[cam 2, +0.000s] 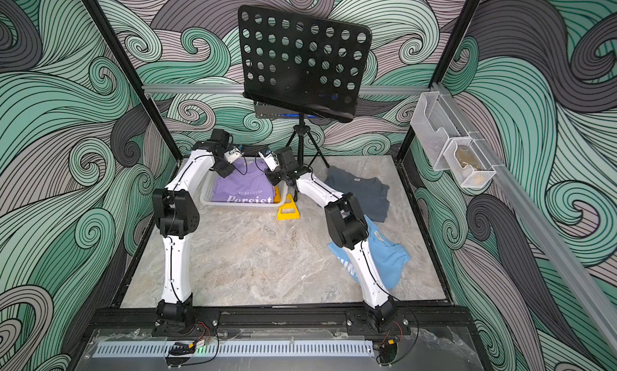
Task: Put the folded t-shirts into the basket
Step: Place the T-shirt in the bin.
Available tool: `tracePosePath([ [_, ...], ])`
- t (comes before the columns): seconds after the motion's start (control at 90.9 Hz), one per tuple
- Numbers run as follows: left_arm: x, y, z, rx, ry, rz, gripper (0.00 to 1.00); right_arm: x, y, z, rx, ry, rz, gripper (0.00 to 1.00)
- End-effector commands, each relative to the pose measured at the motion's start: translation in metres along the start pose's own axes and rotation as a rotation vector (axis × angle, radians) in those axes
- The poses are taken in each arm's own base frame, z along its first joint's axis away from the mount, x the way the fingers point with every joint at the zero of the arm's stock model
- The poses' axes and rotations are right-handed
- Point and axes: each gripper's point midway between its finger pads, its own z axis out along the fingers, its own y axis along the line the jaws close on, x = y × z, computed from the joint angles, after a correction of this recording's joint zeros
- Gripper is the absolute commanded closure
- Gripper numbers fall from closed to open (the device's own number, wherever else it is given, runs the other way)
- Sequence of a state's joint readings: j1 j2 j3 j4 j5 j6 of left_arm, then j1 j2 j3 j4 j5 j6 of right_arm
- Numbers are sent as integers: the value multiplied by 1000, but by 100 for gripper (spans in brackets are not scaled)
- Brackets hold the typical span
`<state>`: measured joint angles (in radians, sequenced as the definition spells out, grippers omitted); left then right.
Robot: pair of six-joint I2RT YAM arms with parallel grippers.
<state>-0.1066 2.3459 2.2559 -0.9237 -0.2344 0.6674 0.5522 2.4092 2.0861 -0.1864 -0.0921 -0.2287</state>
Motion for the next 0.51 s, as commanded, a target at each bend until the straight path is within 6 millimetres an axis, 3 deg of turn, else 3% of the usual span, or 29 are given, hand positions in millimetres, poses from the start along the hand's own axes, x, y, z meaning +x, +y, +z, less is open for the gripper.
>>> tracePosePath([
  [0.0,-10,22,8,-90,-25,-41,54,-4,-35,6,83,-6,-8,61],
  [0.088,-15,26,5,-96,-45,-78,40,-11,-41,3,67,-5,-11,53],
  [0.22,-21,27,-21,-69,-92,-129,33,-32,-29,-26,9,-35,-48,45],
  [0.275,-21,25,-33,-48,-105,-147,32,-42,-23,-46,-9,-52,-70,43],
  [0.363,-18,22,-59,-13,-127,-175,28,-40,-13,-73,-42,-42,-102,40],
  [0.429,-14,17,-81,25,-146,-188,26,-44,-8,-109,-50,-49,-127,34],
  [0.495,-7,9,-101,63,-155,-200,22,-29,-1,-138,-81,-25,-147,30],
])
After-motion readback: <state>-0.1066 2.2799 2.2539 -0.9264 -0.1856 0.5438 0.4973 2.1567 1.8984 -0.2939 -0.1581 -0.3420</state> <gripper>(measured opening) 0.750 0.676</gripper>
